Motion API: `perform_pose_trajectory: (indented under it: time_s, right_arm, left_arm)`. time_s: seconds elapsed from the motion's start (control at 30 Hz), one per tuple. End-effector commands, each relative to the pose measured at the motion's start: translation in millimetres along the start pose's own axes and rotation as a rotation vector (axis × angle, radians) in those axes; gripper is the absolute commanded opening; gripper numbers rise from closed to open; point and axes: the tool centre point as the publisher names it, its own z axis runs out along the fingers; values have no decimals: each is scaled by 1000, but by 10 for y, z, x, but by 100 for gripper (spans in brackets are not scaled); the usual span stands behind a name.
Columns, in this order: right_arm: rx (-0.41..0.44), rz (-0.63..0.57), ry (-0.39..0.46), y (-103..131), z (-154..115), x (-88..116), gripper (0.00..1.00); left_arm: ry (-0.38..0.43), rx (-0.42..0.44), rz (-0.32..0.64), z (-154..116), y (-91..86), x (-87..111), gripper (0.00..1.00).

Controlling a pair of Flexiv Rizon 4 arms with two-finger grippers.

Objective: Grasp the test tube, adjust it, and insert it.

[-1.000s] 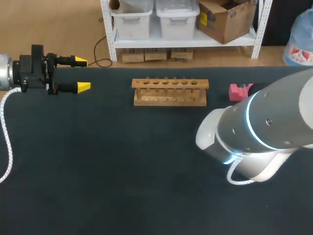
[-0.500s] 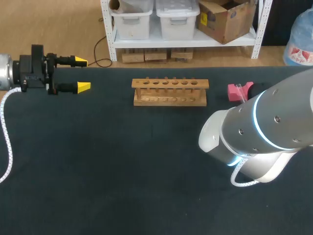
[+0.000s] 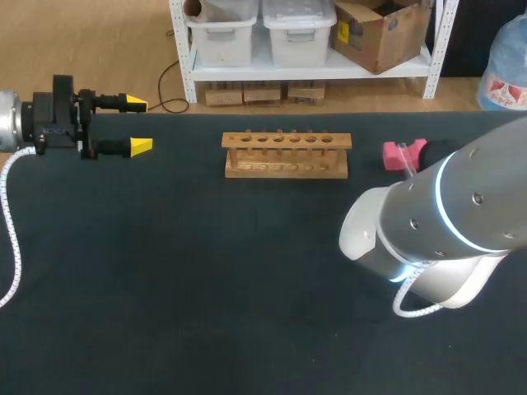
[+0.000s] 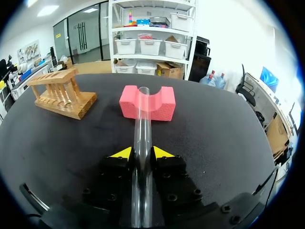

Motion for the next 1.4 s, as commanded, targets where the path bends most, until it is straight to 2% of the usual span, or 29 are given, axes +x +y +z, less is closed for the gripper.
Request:
perform_pose_trajectory:
  time_s: [0.03, 0.37, 0.4, 0.43, 0.47, 0.5, 0.53, 0.8, 0.83, 0.87, 0.9, 0.93, 1.07, 1.17, 1.4]
  right_arm:
    - [-14, 5, -8, -50, 15, 6, 0]
    - [-28, 4, 9, -43, 24, -4, 0]
    - [-36, -2, 16, -36, 28, 0, 31]
    - [-35, -5, 18, -29, 31, 4, 52]
    - [-39, -12, 23, -25, 33, 7, 81]
    - [-43, -26, 27, -22, 36, 9, 98]
    - [-49, -44, 32, -18, 38, 11, 100]
    - [-66, -73, 42, -26, 54, 22, 100]
    - [-69, -76, 44, -28, 57, 22, 97]
    - [-74, -79, 46, -28, 61, 23, 83]
    - [-77, -84, 48, -26, 67, 26, 62]
    - [-80, -93, 52, -24, 76, 34, 53]
    - [-95, -105, 57, -31, 94, 54, 45]
    - [-102, -114, 62, -44, 102, 69, 34]
    - [-114, -124, 71, -55, 107, 92, 27]
  left_arm:
    - [-3, -4, 3, -5, -13, 8, 100]
    - [-3, -4, 3, -5, -13, 8, 100]
    - [-3, -4, 3, -5, -13, 8, 100]
    - [-3, -4, 3, -5, -13, 8, 100]
    - [-3, -4, 3, -5, -13, 8, 100]
    - [-3, -4, 3, -5, -13, 8, 100]
    - [-3, -4, 3, -5, -13, 8, 100]
    - [-3, -4, 3, -5, -13, 8, 100]
    - [-3, -4, 3, -5, -13, 8, 100]
    - [-3, -4, 3, -5, -13, 8, 100]
    - [-3, -4, 3, -5, -13, 8, 100]
    - [-3, -4, 3, -5, -13, 8, 100]
    - [-3, -4, 3, -5, -13, 8, 100]
    - [-3, -4, 3, -5, -13, 8, 100]
    - [-3, -4, 3, -5, -13, 8, 100]
